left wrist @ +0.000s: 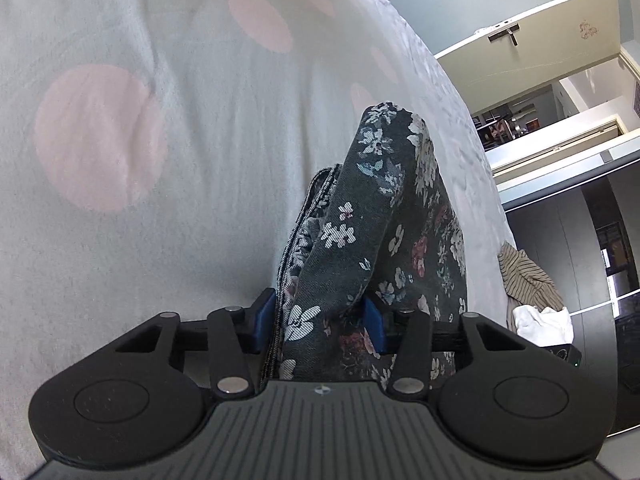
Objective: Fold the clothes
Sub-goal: 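Pinch and press the folded jeans edges with both tools, then grip the folded floral jeans edge firmly with both tools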
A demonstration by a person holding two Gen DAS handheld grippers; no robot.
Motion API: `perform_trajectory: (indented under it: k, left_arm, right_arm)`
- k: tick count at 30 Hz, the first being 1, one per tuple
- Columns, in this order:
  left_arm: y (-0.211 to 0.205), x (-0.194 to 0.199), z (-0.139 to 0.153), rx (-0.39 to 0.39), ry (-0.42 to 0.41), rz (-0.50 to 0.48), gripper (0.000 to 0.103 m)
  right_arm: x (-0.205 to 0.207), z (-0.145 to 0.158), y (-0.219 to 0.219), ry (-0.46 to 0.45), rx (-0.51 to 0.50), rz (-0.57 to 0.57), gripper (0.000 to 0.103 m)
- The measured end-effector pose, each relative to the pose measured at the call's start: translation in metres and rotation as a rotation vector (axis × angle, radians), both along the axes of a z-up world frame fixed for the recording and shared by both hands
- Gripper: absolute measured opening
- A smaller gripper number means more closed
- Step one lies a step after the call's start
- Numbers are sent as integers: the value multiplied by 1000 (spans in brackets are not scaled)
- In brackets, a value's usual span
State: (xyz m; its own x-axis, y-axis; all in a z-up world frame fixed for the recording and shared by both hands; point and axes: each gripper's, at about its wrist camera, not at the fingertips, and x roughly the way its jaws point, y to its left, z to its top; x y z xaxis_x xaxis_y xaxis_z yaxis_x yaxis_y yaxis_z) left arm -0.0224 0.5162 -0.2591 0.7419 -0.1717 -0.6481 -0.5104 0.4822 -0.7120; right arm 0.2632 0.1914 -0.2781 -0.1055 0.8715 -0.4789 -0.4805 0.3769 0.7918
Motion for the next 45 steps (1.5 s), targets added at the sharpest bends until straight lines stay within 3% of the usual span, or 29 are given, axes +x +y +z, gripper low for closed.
perform_trajectory:
  k: [19, 26, 34, 45]
  left_arm:
    - [17, -12, -16, -138, -47, -14, 44]
    - [20, -14, -17, -135, -4, -42, 44]
    - [12, -8, -16, -96, -22, -39, 47]
    - [0, -20, -4, -30, -82, 0, 34]
  right_arm:
    - [2, -6, -2, 29, 26, -12, 44]
    - [2, -7, -2, 25, 28, -12, 44]
    - [2, -7, -1, 26, 27, -13, 43]
    - [0, -5, -5, 62, 60, -40, 20]
